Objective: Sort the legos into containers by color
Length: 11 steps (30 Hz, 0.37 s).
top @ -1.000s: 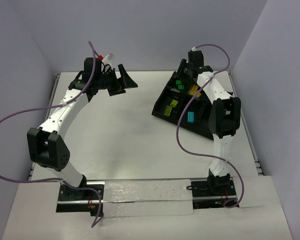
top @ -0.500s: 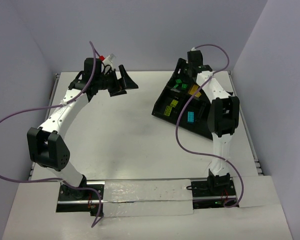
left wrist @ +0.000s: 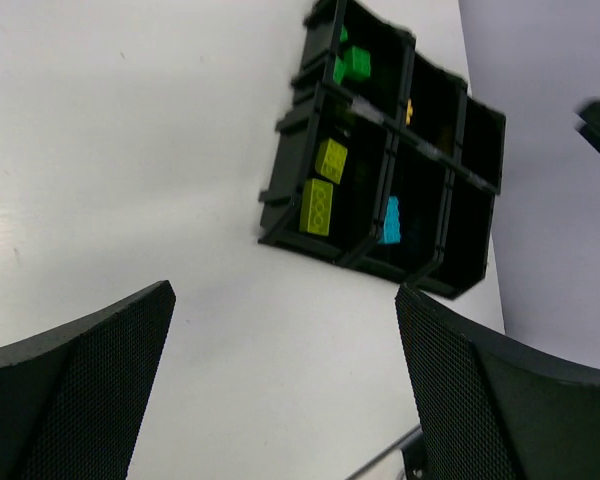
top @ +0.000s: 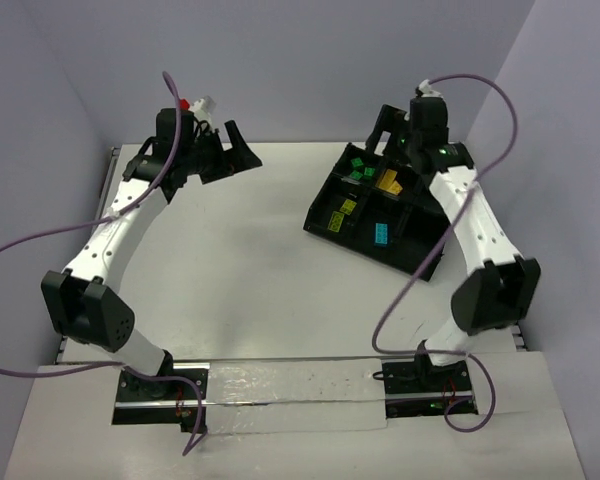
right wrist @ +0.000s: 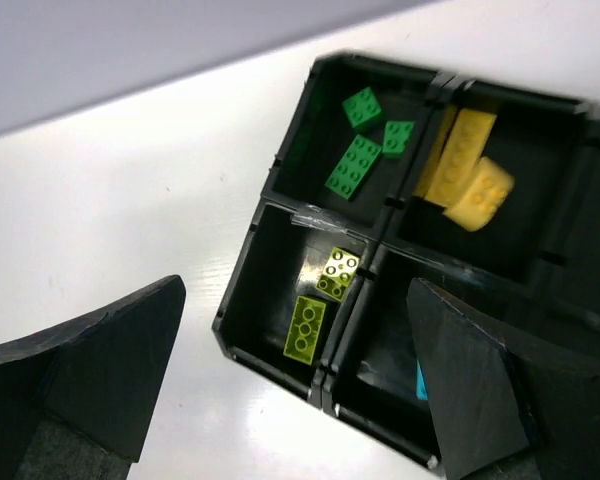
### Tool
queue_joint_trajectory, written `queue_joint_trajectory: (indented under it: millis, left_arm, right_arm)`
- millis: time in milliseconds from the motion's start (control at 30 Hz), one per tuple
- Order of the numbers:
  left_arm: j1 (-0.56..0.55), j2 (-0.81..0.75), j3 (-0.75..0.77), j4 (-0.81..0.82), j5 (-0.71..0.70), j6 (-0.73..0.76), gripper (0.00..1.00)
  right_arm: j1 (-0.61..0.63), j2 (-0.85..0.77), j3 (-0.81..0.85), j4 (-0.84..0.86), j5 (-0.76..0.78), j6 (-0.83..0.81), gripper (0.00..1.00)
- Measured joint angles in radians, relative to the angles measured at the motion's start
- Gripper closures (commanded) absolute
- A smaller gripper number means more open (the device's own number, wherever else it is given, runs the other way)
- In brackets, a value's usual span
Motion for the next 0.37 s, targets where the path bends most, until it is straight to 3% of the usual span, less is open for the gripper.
queue_joint_trajectory:
  millis: [167, 367]
  left_arm:
    - [0.0, -0.075, 0.002, -0.002, -0.081, 0.007, 0.01]
    - [0.0, -0.085, 0.006, -0.015, -0.122, 0.035, 0.01]
  right_arm:
    - [0.0, -0.265, -0.124, -0.045, 0.104, -0.021, 0.0]
    - [0.0, -0.474, -0.34, -0.119, 0.171, -0.019, 0.0]
